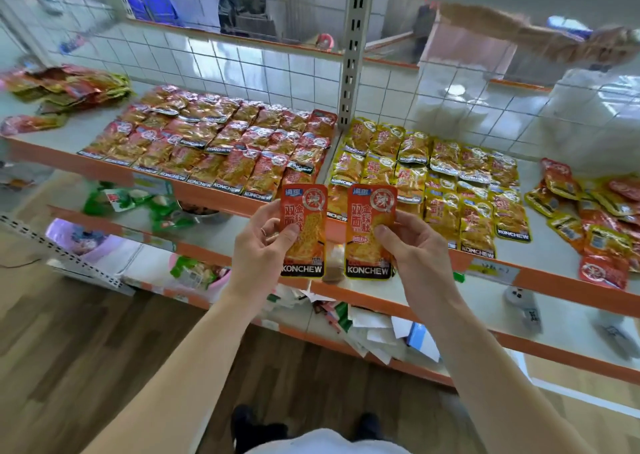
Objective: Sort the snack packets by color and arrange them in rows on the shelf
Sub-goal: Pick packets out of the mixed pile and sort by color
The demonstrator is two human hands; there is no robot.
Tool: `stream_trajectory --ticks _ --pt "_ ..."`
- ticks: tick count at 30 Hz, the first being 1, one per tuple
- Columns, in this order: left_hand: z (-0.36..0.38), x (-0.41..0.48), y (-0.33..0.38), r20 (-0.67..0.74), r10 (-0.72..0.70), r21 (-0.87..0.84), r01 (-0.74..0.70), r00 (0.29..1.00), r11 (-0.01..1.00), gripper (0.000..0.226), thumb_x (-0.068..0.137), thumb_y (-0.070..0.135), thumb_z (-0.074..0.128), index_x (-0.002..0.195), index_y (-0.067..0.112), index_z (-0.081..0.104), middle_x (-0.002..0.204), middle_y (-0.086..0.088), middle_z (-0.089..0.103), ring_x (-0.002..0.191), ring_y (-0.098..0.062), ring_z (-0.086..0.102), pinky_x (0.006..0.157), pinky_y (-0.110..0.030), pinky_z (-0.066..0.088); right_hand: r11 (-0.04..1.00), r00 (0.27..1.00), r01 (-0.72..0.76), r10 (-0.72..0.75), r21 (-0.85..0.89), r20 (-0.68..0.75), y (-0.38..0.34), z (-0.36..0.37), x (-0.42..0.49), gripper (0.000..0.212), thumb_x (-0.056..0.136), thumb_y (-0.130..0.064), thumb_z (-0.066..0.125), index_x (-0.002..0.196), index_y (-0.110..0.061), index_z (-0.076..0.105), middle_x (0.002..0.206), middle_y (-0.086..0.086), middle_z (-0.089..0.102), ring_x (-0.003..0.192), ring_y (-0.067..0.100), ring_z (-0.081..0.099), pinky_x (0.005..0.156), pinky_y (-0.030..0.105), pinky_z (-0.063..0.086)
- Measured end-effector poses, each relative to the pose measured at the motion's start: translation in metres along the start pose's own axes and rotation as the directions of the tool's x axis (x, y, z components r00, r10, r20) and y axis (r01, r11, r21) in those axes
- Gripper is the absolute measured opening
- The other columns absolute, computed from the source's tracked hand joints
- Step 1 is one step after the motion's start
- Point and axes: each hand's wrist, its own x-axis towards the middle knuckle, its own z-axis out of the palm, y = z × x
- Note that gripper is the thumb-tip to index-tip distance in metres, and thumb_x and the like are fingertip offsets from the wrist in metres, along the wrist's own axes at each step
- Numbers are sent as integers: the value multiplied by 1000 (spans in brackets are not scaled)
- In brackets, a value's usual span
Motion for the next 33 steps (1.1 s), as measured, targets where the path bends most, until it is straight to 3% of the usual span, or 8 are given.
stream_trajectory --ticks 5,7,10,15,23,26,29,33 --pt "-53 15 2 0 14 -16 -14 1000 1000 40 96 12 65 133 25 60 109 -20 70 102 -39 67 93 -61 53 1000 1000 8 -8 2 -30 8 53 -3 20 89 -7 71 105 -18 68 96 -1 77 92 16 74 79 31 57" --pt "-75 20 1 15 37 -3 -37 999 999 36 96 11 65 123 34 63 99 -7 75 97 -29 72 93 -52 57 1000 1000 4 -5 -8 -23 12 74 -5 23 89 -9 71 111 -13 68 98 2 77 91 19 74 78 33 58" --pt "-109 26 0 45 72 6 -72 996 997 38 96 8 64 119 38 60 86 12 76 86 -11 74 80 -31 60 1000 1000 -10 10 24 -19 19 103 -8 25 89 -10 70 113 -13 67 99 2 77 91 19 74 80 37 58" --pt "-161 34 1 19 84 -13 -84 996 996 39 95 6 64 111 42 59 84 15 76 84 -8 74 68 -20 58 998 1000 9 -8 57 -22 29 146 -12 16 83 -12 74 97 -19 73 97 1 77 94 21 73 94 46 55" --pt "-200 42 0 -1 68 -29 -68 998 997 38 95 7 64 122 34 59 86 10 75 88 -15 74 77 -28 60 1000 1000 -3 2 18 15 37 191 -19 24 78 -16 76 101 -21 72 98 1 77 96 20 73 96 47 53" --pt "-203 48 2 -5 68 -51 -68 998 996 42 95 7 64 127 33 56 84 12 75 85 -10 73 73 -23 59 1000 1000 -7 7 9 22 35 196 -14 23 80 -14 75 102 -19 72 98 2 77 97 22 73 95 47 54" --pt "-203 55 4 -21 59 -50 -60 998 997 43 96 7 64 131 31 58 87 10 76 88 -15 74 75 -27 60 1000 999 -1 1 -6 37 31 199 -3 33 73 -23 78 105 -18 72 101 3 76 101 22 71 98 46 52" --pt "-203 70 4 -35 37 -26 -38 999 999 39 97 9 63 123 37 62 93 6 77 92 -18 74 79 -32 61 999 998 -28 27 26 55 30 206 17 21 84 -9 73 105 -14 70 100 3 76 97 20 73 88 39 55"
